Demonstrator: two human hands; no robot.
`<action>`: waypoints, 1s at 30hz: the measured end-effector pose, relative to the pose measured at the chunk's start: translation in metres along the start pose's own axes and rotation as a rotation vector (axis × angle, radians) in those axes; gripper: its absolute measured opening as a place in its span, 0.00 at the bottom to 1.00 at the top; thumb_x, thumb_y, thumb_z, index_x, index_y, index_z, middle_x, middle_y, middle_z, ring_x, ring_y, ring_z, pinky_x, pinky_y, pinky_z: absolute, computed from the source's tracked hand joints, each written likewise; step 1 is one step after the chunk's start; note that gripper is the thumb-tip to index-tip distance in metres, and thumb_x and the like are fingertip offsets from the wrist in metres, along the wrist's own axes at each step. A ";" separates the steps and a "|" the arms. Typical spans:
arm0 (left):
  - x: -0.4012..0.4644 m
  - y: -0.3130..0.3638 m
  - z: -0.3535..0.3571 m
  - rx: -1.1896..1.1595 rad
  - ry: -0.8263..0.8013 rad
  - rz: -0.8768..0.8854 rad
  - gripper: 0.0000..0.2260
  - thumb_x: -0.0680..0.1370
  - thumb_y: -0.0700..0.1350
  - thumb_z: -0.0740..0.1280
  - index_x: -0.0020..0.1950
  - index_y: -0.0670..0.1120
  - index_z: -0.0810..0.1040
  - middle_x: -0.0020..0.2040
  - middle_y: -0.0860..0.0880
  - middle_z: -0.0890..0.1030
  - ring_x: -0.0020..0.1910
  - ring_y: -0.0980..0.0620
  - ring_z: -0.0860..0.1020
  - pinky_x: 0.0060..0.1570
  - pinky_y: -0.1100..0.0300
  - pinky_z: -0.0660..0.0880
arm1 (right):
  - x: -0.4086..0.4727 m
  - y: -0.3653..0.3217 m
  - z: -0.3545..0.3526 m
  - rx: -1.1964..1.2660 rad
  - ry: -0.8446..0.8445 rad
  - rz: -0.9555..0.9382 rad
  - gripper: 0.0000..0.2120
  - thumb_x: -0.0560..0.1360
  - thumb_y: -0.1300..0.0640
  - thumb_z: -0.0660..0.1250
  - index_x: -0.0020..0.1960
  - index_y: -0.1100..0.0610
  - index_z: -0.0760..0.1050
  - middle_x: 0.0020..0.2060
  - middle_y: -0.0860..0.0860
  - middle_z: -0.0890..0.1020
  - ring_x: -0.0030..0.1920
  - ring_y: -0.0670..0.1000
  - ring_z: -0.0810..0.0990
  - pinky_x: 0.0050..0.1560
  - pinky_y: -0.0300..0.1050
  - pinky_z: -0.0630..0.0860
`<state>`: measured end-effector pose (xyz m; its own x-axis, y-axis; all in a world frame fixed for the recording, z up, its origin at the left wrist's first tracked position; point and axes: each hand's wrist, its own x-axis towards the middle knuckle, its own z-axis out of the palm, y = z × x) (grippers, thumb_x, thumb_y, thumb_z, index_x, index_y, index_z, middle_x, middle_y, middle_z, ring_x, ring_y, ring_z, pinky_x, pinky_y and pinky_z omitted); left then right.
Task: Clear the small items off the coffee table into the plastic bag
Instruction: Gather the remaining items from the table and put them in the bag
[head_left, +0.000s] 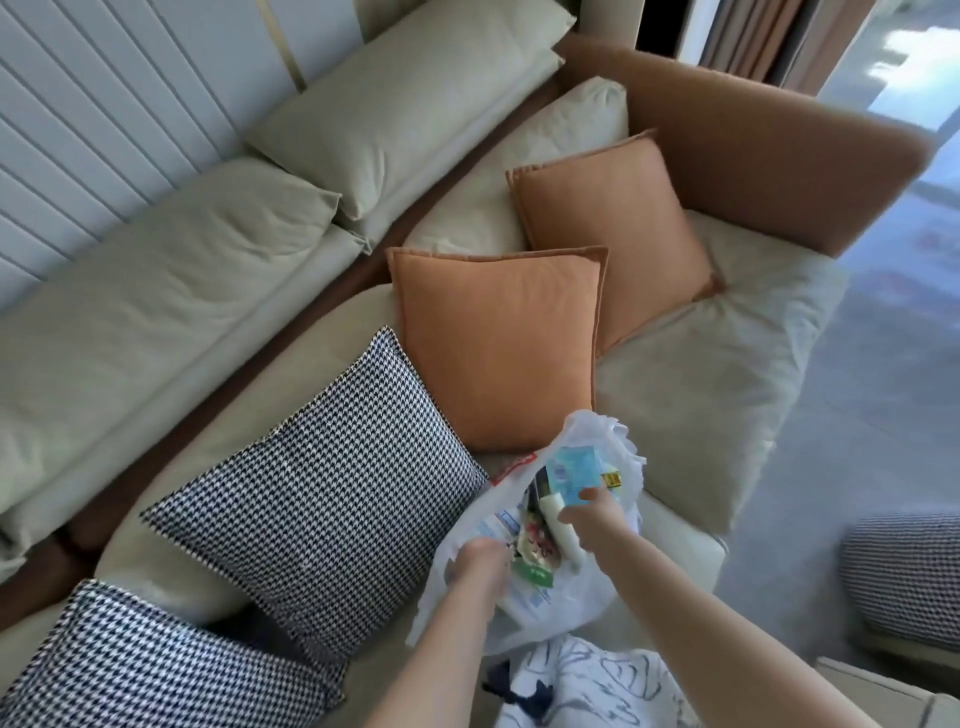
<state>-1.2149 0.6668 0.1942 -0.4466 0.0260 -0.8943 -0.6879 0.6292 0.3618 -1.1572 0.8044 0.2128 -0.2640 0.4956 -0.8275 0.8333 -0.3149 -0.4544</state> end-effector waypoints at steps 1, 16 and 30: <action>-0.009 0.000 0.002 0.000 -0.006 0.025 0.06 0.78 0.36 0.63 0.46 0.47 0.73 0.43 0.46 0.77 0.40 0.49 0.76 0.45 0.56 0.75 | -0.007 0.002 -0.001 -0.001 -0.010 -0.014 0.25 0.74 0.64 0.64 0.70 0.59 0.65 0.58 0.56 0.73 0.47 0.53 0.71 0.46 0.43 0.70; -0.118 -0.042 0.044 0.769 -0.234 0.542 0.13 0.78 0.44 0.61 0.61 0.43 0.76 0.57 0.42 0.79 0.55 0.44 0.78 0.52 0.59 0.73 | -0.120 0.119 -0.058 -0.288 0.201 -0.257 0.10 0.74 0.54 0.63 0.53 0.54 0.78 0.53 0.53 0.82 0.55 0.54 0.79 0.48 0.42 0.73; -0.233 -0.131 0.213 1.448 -0.409 0.951 0.16 0.78 0.55 0.60 0.59 0.48 0.78 0.59 0.48 0.81 0.59 0.49 0.77 0.56 0.61 0.71 | -0.206 0.318 -0.179 -0.251 0.581 -0.025 0.15 0.77 0.48 0.56 0.57 0.53 0.74 0.59 0.51 0.78 0.60 0.54 0.76 0.56 0.46 0.70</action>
<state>-0.8992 0.7435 0.2995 -0.0390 0.7845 -0.6189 0.8039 0.3925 0.4468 -0.7510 0.7470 0.2980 -0.0368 0.8811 -0.4714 0.9375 -0.1328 -0.3215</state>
